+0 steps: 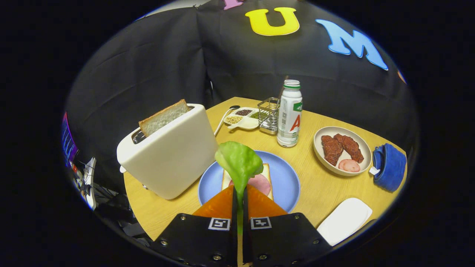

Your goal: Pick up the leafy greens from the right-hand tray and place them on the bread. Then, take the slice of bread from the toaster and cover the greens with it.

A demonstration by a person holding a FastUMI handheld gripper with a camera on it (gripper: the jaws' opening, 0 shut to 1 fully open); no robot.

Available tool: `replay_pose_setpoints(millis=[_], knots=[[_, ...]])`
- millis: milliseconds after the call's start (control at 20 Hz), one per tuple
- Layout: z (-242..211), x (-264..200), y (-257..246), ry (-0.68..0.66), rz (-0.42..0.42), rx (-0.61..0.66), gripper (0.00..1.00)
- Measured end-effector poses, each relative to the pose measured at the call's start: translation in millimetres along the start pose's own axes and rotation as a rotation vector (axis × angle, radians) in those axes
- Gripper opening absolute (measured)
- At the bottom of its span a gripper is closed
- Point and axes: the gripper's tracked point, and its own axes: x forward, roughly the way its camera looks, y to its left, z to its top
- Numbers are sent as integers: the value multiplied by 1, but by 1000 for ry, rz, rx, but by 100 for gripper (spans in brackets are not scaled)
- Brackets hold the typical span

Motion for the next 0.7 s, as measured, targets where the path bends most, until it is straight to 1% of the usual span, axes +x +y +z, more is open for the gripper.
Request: replay_pose_setpoints(millis=[150, 250, 300, 350, 400, 450, 500, 550, 700], knots=[[0, 15, 10, 15, 29, 12, 6], [-6, 23, -3, 39, -11, -4, 12], [-8, 26, -11, 43, -40, -8, 19], [-9, 29, -15, 43, -52, 0, 20], [-10, 30, -16, 48, -51, 15, 27], [-12, 30, -16, 51, -45, 28, 27], [-13, 29, -16, 57, -45, 31, 35], [-15, 28, -16, 62, -43, 28, 37], [-14, 20, -9, 62, -21, 22, 37]])
